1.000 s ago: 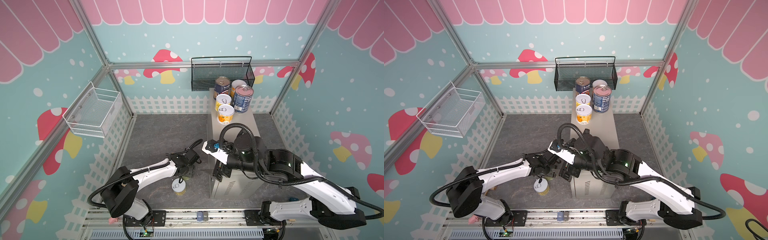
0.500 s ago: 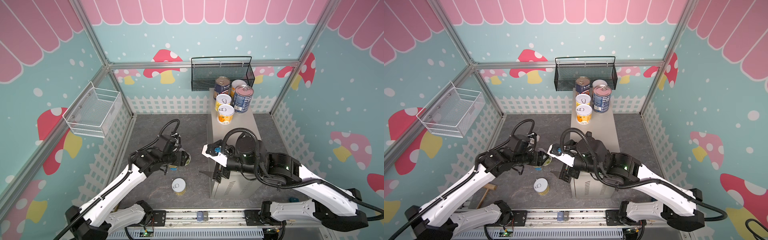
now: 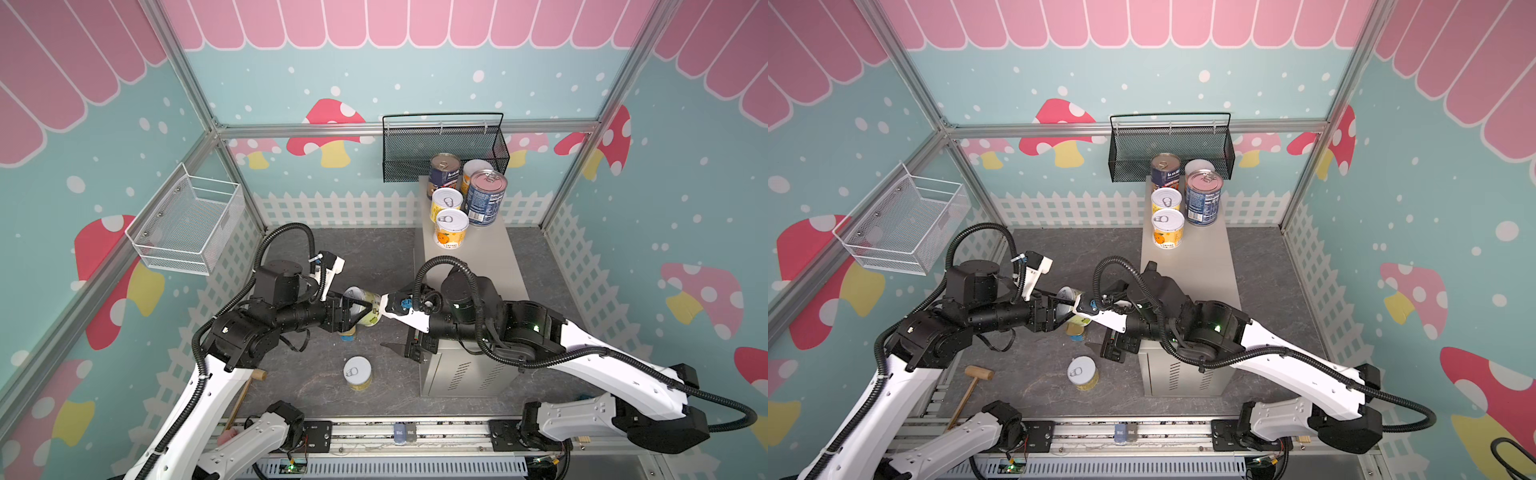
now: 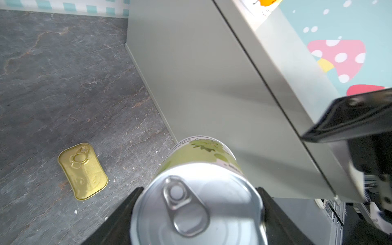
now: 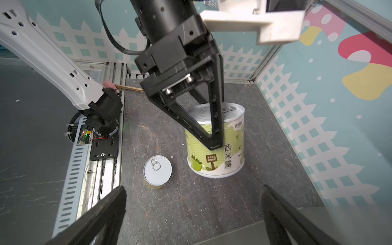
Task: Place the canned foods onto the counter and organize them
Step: 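Lift the green can toward the right gripper while right gripper reaches in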
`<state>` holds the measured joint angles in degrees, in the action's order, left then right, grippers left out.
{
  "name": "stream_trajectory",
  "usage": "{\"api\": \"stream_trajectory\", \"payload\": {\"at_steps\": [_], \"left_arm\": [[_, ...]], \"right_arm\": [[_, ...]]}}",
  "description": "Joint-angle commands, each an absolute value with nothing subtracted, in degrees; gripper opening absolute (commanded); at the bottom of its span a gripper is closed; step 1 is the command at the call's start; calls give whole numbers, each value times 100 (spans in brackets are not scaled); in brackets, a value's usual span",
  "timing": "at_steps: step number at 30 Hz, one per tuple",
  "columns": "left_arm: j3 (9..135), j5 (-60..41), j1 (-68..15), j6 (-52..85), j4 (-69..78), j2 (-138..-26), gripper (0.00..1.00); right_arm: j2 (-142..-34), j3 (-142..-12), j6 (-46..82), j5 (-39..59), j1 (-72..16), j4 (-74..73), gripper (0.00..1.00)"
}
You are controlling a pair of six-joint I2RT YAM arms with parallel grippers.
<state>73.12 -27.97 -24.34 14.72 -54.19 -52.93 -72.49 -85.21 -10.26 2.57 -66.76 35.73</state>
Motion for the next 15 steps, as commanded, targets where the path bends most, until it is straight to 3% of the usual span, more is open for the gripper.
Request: {"api": "stream_trajectory", "payload": {"at_steps": [1,15], "left_arm": [[7768,-3370,-2391,1219,-5251,-5176,30],[8318,-4018,-2396,1042,-5430,-5381,30]], "right_arm": [[-7376,-8803,-1184,355,-6689,3390,99],[-7764,-8930,-1010,-359,-6697,2930,99]]}}
